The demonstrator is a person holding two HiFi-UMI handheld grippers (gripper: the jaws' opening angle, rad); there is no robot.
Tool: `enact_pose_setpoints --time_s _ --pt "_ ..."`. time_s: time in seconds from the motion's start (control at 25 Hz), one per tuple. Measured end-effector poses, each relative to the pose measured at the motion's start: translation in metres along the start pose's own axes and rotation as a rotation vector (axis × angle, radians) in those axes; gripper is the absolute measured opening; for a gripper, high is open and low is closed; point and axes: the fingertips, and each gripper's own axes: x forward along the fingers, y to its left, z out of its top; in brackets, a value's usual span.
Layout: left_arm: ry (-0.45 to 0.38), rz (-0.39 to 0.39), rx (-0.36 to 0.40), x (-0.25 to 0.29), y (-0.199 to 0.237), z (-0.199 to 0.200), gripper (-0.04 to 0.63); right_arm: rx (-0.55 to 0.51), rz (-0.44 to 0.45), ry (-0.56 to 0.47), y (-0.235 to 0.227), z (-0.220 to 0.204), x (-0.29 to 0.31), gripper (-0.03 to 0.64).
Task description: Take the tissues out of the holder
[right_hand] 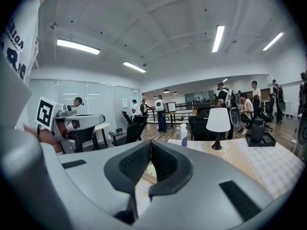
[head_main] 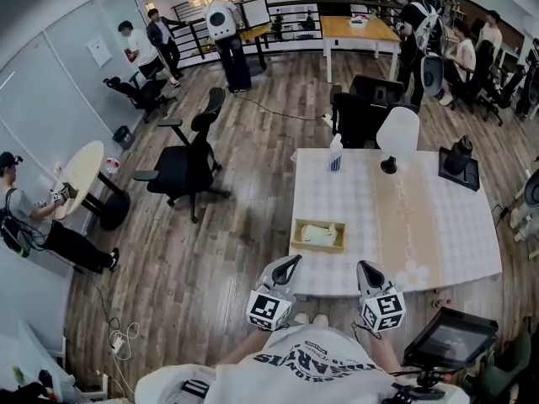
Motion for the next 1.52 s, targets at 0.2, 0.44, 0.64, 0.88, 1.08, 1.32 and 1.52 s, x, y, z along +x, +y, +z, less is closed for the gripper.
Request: enact_pose_setpoints --time_s 0.2,0.44,0.64,0.88,1.08,1.32,1.52 --pt "0.006 -0.021 -0.010 -0.004 -0.002 -0.004 0.005 0.010 -0.002 0.020 0.005 -0.006 -0.002 0.009" --pt "0.048 -0.070 0.006 0.009 -0.002 -0.016 0.005 0.022 -0.033 0.012 -0.005 -0.005 -0.005 0.009" --pt "0.157 -0.161 0.038 0.037 -0.002 -0.055 0.006 0.061 -0.098 0.025 -0.017 -0.019 -0.025 0.009" --pt "0.346 -0.250 0.181 0.096 0.013 -0.116 0.023 0.096 -0.199 0.036 -0.036 -0.028 -0.057 0.009" --pt "0.558 -0.317 0.303 0.149 0.034 -0.187 0.114 0.125 -0.281 0.046 -0.045 -0.039 -0.082 0.009" --pt "0.781 -0.399 0.418 0.206 0.055 -0.261 0.268 0.149 -0.343 0.062 -0.049 -0.047 -0.099 0.009" --pt "0.934 -0.494 0.476 0.215 0.052 -0.312 0.290 0.176 -0.398 0.072 -0.055 -0.056 -0.115 0.009"
